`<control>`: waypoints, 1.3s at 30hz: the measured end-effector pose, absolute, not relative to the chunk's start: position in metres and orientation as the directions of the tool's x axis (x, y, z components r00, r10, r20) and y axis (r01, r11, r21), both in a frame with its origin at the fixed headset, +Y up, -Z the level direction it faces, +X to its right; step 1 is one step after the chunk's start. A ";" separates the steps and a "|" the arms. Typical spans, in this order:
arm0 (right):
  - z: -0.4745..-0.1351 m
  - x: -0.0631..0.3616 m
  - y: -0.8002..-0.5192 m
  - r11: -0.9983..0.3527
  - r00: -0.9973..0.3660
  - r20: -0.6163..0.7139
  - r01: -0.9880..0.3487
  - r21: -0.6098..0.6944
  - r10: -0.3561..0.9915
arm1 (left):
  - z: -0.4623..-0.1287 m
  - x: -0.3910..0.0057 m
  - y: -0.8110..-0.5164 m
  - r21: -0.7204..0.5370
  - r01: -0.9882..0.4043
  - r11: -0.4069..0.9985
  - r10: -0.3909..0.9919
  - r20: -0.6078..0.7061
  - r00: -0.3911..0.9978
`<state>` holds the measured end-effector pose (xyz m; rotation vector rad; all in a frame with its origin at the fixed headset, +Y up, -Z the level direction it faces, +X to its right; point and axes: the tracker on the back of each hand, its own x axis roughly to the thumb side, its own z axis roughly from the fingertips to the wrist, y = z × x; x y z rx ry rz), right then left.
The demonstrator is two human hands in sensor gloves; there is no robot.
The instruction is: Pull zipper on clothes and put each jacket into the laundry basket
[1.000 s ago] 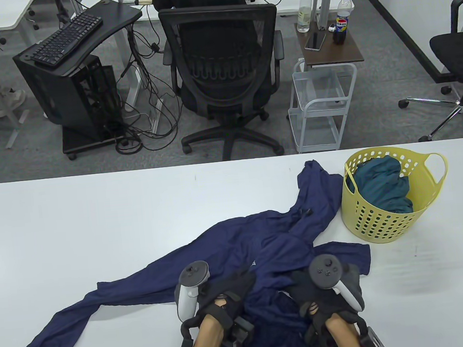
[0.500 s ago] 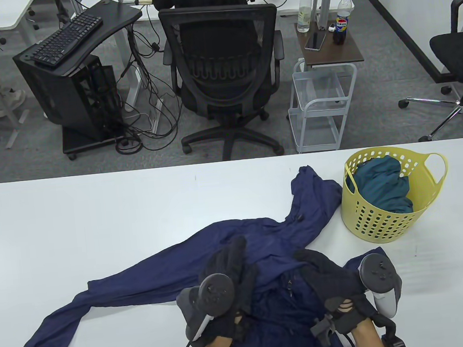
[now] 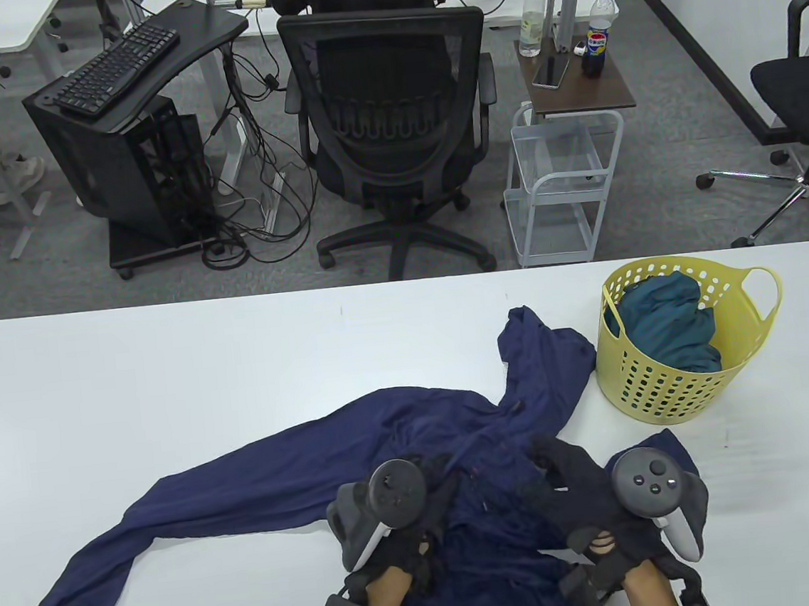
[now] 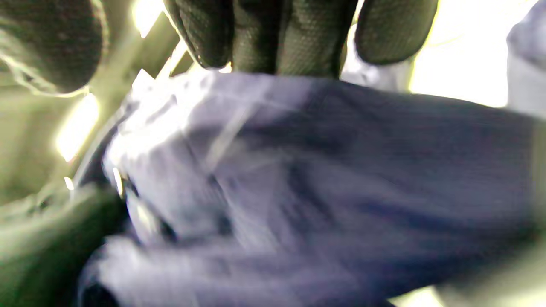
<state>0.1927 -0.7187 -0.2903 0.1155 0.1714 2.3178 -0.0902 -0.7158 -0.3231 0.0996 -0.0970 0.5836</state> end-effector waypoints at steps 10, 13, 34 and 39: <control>-0.299 0.141 -0.755 -0.795 -0.845 0.123 -0.428 0.429 0.521 | -0.335 -0.143 -0.725 0.111 -0.752 0.650 0.758 -0.021 0.652; -0.300 0.141 -0.756 -0.745 -0.794 0.145 -0.466 0.478 0.590 | -0.335 -0.154 -0.726 0.126 -0.782 0.610 0.791 -0.039 0.611; -0.284 0.315 -0.726 -0.886 -0.757 -0.595 -0.437 0.153 0.271 | -0.332 -0.159 -0.719 0.060 -0.817 0.574 0.817 0.031 0.576; -0.291 0.253 -0.705 -0.924 -0.880 -0.318 -0.381 0.026 0.354 | -0.337 -0.177 -0.718 0.131 -0.645 0.753 0.655 -0.056 0.753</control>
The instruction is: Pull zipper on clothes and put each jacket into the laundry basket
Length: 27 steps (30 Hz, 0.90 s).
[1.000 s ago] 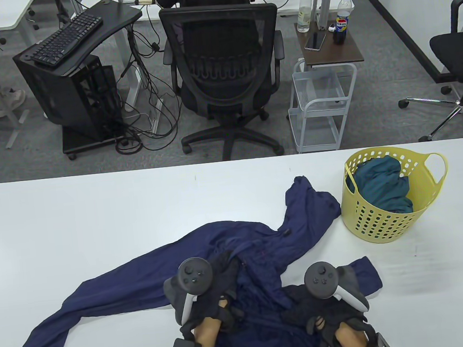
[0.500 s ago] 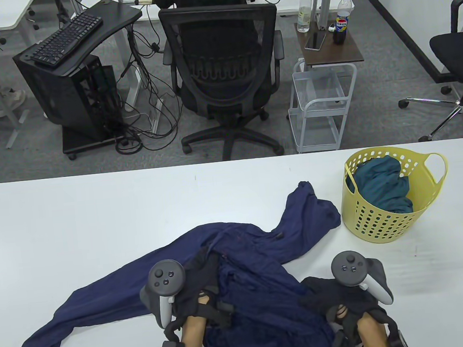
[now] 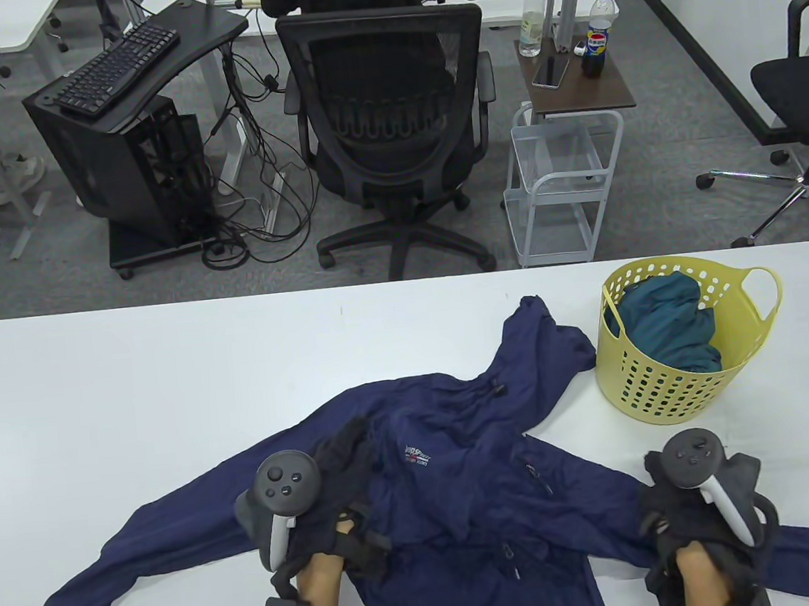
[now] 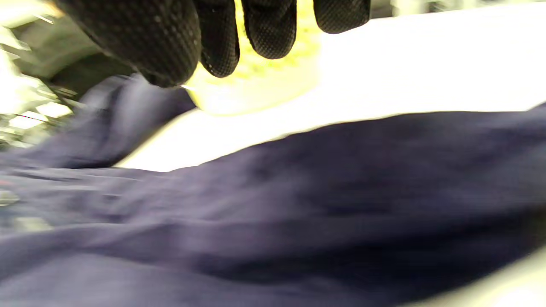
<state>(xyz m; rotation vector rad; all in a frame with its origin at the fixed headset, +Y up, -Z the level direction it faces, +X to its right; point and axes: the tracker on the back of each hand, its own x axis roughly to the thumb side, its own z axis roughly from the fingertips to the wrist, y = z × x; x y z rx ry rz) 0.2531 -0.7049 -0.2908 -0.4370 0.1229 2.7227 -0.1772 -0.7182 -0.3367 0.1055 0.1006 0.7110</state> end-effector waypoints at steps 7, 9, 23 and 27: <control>-0.305 0.122 -0.733 -0.938 -0.928 0.164 -0.311 0.153 0.335 | -0.353 -0.153 -0.757 -0.242 -0.235 0.941 0.230 -0.050 0.972; -0.309 0.109 -0.753 -0.934 -0.936 0.206 -0.225 0.277 0.286 | -0.355 -0.145 -0.771 -0.382 -0.180 0.906 0.191 -0.009 0.982; -0.316 0.212 -0.768 -0.877 -0.957 -0.223 -0.263 0.403 0.185 | -0.369 -0.185 -0.785 -0.450 -0.095 0.888 0.022 -0.166 0.986; -0.317 0.217 -0.766 -0.864 -0.941 -0.255 -0.312 0.394 0.224 | -0.370 -0.184 -0.788 -0.484 -0.126 0.866 0.055 -0.159 0.986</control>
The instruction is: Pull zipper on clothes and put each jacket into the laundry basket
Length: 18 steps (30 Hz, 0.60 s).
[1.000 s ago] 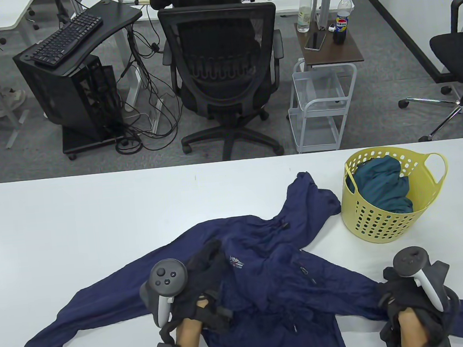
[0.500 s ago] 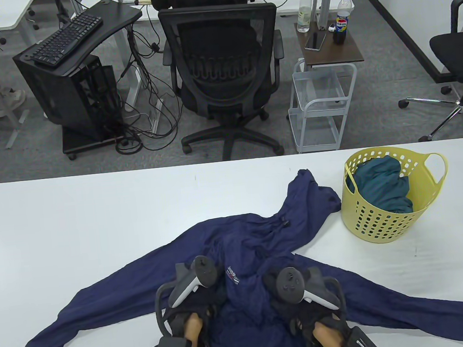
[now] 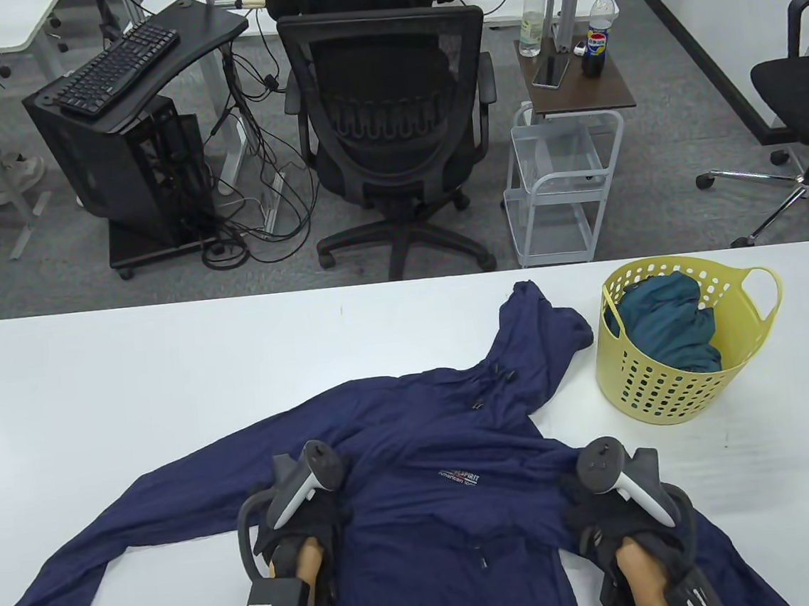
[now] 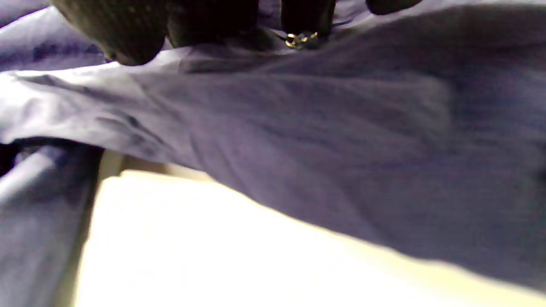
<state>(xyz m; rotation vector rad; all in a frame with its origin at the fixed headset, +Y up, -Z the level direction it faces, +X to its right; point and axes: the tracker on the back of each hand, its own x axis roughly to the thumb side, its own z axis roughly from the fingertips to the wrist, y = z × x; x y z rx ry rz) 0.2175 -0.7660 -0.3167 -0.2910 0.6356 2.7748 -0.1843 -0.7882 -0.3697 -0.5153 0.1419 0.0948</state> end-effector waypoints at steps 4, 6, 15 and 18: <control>-0.312 0.208 -0.757 -0.881 -0.954 -0.233 -0.269 0.390 0.188 | -0.363 -0.175 -0.768 -0.532 0.014 0.846 -0.055 -0.062 0.997; -0.308 0.202 -0.749 -0.892 -0.962 -0.222 -0.237 0.386 0.159 | -0.358 -0.169 -0.748 -0.568 0.017 0.823 -0.053 -0.048 0.997; -0.300 0.135 -0.732 -0.971 -0.971 0.043 -0.234 0.047 0.236 | -0.391 -0.123 -0.686 -0.259 -0.039 0.965 0.011 -0.109 0.994; -0.309 0.107 -0.765 -0.936 -0.950 0.156 -0.224 0.272 0.272 | -0.420 -0.083 -0.677 -0.182 0.046 0.982 -0.060 -0.069 0.996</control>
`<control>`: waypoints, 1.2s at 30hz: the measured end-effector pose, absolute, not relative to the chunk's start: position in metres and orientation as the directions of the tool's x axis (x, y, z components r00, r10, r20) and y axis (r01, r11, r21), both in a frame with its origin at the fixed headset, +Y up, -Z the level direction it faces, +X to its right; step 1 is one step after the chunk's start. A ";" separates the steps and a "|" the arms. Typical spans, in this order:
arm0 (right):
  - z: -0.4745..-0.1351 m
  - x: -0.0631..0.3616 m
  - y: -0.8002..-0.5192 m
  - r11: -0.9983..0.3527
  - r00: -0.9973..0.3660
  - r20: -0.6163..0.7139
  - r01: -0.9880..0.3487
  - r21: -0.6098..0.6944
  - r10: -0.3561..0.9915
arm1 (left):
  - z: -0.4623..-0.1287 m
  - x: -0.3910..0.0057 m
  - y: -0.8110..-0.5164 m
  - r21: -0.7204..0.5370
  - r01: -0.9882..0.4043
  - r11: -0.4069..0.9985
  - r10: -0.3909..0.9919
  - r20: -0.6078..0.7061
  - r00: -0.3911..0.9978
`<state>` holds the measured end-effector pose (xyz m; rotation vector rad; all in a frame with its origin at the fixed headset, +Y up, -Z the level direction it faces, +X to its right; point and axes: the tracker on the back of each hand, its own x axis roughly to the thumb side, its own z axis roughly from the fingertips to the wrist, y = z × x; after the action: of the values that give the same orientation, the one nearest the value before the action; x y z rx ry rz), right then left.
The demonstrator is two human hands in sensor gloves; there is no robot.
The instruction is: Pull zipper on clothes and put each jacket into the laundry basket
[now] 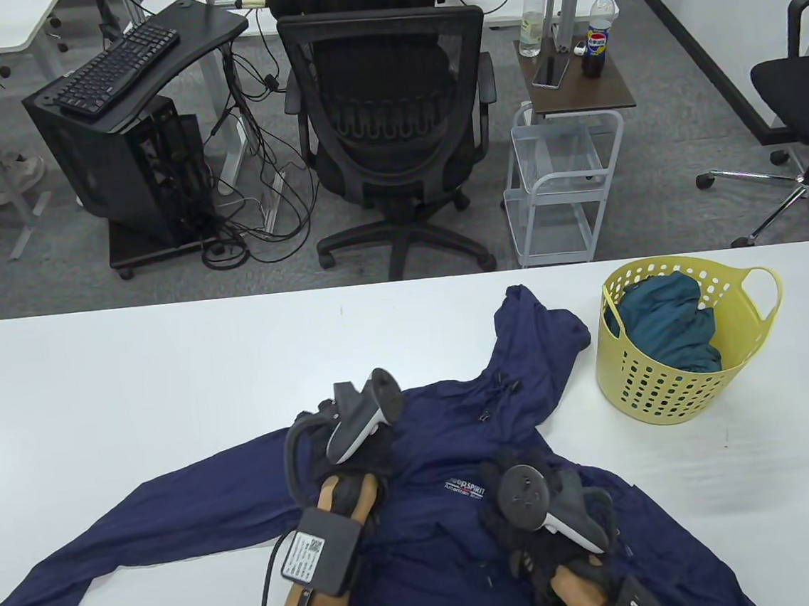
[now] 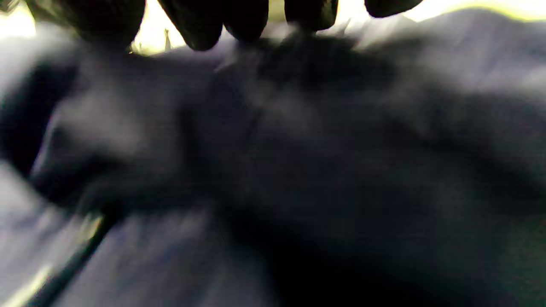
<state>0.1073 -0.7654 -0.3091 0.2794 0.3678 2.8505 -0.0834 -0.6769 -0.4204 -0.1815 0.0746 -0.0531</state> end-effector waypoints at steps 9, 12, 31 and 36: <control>-0.292 0.101 -0.774 -0.851 -0.898 0.275 -0.173 0.496 0.343 | -0.480 0.009 -0.712 -0.256 -0.098 0.962 0.098 -0.011 0.995; -0.286 0.102 -0.772 -0.807 -0.880 0.277 -0.177 0.563 0.387 | -0.490 0.025 -0.738 -0.324 -0.092 0.942 0.081 -0.048 0.996; -0.278 0.097 -0.771 -0.741 -0.832 0.308 -0.171 0.650 0.462 | -0.498 -0.033 -0.696 0.014 -0.241 0.970 0.240 -0.166 0.956; -0.283 0.107 -0.771 -0.764 -0.855 0.263 -0.212 0.609 0.447 | -0.491 -0.106 -0.644 0.244 -0.191 0.951 0.247 -0.227 0.942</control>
<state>0.1068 -0.7706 -0.2826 0.5665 0.8267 2.5936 -0.1056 -0.6444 -0.4913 0.2213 0.2590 0.2253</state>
